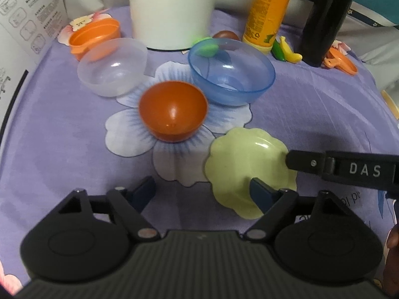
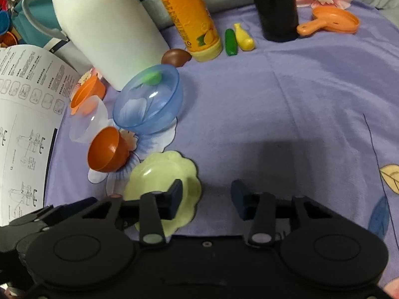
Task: Organize plates and bowls
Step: 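Close the left tool on the yellow flower plate while the right tool grips it, then carry the yellow flower plate with both tools onto the green tray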
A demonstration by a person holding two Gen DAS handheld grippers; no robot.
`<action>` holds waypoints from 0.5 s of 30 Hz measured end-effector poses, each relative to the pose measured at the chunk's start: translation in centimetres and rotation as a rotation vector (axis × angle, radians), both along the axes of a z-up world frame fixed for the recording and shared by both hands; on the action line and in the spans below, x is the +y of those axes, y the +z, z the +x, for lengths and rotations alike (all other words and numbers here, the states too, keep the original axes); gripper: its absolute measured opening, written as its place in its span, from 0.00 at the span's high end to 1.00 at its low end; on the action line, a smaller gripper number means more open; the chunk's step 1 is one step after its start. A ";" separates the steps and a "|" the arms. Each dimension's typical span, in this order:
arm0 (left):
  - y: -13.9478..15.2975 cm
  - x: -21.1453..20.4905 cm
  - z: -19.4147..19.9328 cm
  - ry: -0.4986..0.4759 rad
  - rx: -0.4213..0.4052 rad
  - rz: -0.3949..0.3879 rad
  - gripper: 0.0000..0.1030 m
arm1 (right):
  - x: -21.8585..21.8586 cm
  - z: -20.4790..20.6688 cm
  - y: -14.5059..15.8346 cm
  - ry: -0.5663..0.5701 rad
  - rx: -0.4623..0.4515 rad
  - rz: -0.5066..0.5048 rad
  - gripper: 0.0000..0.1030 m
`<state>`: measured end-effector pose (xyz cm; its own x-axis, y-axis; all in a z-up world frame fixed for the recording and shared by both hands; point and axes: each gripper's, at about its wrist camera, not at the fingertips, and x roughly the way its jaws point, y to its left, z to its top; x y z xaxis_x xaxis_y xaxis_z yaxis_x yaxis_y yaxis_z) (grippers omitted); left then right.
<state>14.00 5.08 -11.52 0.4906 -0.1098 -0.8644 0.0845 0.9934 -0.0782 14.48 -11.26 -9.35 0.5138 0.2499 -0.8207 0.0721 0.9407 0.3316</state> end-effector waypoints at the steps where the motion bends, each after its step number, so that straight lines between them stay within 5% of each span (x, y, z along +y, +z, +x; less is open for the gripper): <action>1: 0.0 -0.2 0.0 -0.002 -0.006 0.008 0.19 | 0.1 0.1 -0.1 0.005 -0.003 0.002 0.61; 5: -0.1 -1.2 -0.1 -0.042 -0.025 0.016 0.27 | 0.6 0.1 -0.3 0.029 -0.015 -0.005 0.78; 6: 0.0 -1.5 -0.1 -0.054 -0.031 0.021 0.35 | 0.8 0.1 -0.5 0.038 -0.010 0.005 0.85; 10: 0.4 -2.2 -0.7 -0.080 -0.065 0.035 0.63 | 1.0 -0.3 -0.6 0.049 -0.024 0.018 0.86; 15: 0.3 -2.0 -0.6 -0.067 -0.067 0.023 0.63 | 1.0 -0.1 -0.7 0.055 -0.032 0.015 0.87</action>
